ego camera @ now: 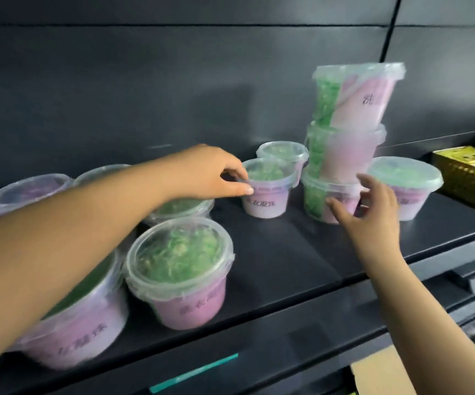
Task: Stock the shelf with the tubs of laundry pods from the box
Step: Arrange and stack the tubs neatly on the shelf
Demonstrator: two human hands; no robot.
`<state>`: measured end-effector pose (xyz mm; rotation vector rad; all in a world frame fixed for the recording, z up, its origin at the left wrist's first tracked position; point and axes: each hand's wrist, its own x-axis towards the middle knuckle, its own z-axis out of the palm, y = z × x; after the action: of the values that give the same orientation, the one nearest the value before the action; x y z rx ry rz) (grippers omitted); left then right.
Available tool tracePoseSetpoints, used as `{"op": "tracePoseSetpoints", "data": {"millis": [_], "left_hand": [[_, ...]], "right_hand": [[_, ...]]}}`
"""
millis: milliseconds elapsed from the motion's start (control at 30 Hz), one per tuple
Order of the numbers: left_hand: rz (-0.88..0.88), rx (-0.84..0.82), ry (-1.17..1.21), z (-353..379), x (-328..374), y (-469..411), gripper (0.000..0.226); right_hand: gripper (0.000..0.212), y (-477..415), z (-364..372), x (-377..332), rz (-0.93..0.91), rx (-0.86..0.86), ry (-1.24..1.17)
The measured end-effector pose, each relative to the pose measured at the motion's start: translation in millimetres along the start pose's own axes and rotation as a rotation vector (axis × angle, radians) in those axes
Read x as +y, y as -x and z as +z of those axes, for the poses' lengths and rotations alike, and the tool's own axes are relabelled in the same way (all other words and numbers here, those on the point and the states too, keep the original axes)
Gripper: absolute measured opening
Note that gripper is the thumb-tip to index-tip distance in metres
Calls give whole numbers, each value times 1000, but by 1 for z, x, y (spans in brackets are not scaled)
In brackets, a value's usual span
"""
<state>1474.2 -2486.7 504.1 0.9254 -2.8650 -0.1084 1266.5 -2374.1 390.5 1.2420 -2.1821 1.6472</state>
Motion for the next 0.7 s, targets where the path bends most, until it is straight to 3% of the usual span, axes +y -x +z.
{"op": "tracePoseSetpoints", "data": {"millis": [100, 200, 367, 700], "left_hand": [[46, -49, -78, 11, 7, -41, 49], [5, -138, -102, 27, 11, -75, 66], [-86, -195, -111, 45, 6, -96, 65], [-257, -189, -230, 40, -19, -107, 61]], "right_hand": [[93, -31, -1, 24, 89, -53, -44], [106, -49, 8, 38, 9, -127, -15], [112, -61, 16, 48, -63, -185, -33], [109, -83, 16, 50, 52, -239, -15]]}}
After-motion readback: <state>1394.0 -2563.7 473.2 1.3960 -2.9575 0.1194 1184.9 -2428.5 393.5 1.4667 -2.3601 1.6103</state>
